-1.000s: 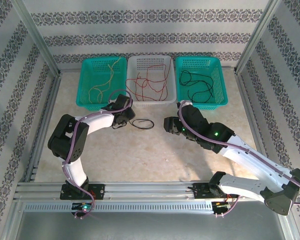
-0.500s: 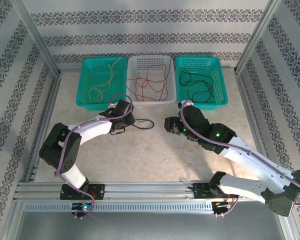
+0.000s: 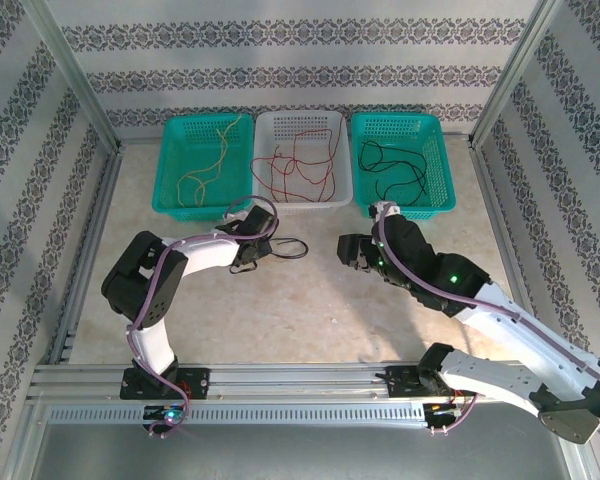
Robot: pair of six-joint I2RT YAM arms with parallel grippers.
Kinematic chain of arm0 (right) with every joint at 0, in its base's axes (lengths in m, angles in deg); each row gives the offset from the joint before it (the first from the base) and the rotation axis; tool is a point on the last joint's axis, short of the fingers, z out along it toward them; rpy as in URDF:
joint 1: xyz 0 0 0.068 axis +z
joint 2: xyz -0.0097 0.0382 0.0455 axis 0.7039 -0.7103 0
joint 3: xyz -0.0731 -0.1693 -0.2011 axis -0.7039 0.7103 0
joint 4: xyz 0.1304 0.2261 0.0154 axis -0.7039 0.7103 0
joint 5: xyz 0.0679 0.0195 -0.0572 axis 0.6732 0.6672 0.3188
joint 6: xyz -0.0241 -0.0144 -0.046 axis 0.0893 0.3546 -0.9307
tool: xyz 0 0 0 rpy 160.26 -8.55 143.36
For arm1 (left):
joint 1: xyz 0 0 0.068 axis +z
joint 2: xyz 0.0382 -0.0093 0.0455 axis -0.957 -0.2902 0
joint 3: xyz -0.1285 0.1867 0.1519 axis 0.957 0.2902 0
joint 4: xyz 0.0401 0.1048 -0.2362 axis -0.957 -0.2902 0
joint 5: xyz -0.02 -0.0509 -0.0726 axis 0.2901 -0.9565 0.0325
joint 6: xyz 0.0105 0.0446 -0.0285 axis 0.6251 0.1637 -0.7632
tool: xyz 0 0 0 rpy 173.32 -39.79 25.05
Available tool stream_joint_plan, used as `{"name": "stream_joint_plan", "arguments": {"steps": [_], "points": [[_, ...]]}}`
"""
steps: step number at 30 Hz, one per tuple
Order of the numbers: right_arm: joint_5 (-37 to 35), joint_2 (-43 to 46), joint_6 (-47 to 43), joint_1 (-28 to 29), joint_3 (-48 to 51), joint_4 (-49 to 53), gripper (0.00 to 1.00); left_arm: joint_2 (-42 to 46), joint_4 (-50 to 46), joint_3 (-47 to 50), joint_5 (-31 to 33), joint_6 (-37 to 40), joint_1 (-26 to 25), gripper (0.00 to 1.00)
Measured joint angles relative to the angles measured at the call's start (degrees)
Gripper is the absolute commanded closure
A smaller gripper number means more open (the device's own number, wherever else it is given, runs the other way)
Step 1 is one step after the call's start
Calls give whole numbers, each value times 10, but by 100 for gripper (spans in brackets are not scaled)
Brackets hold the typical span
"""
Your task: Untangle the cables
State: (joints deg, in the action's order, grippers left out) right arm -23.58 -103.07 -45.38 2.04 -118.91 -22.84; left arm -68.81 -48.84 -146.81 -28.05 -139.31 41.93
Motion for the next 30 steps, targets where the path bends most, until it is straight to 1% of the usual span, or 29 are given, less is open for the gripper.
{"name": "stream_joint_plan", "arguments": {"steps": [8,10,12,14,15,16,18,20,25,28,30], "points": [[-7,18,0,0,1,7,44,-16,-43,-24,24,-3,-3,82],[-8,20,0,0,1,7,43,-16,-46,-24,26,-3,-3,85],[-9,22,0,0,1,7,43,-16,-47,-24,27,-3,-3,86],[-10,25,0,0,1,7,43,-16,-46,-24,27,-3,-3,86],[-10,27,1,0,1,7,44,-16,-46,-24,26,-3,-3,83],[-10,28,1,0,2,7,44,-16,-46,-24,25,-1,-3,79],[-10,30,4,0,4,7,44,-15,-35,-23,18,0,-3,65],[-10,31,8,3,5,7,44,-13,-22,-21,10,1,-5,61],[-10,37,12,4,15,7,44,-13,-17,-21,10,4,-6,63],[-10,37,13,4,16,7,44,-14,-16,-21,13,8,-6,68],[-10,38,14,4,21,6,44,-14,-15,-21,15,11,-7,68]]}}
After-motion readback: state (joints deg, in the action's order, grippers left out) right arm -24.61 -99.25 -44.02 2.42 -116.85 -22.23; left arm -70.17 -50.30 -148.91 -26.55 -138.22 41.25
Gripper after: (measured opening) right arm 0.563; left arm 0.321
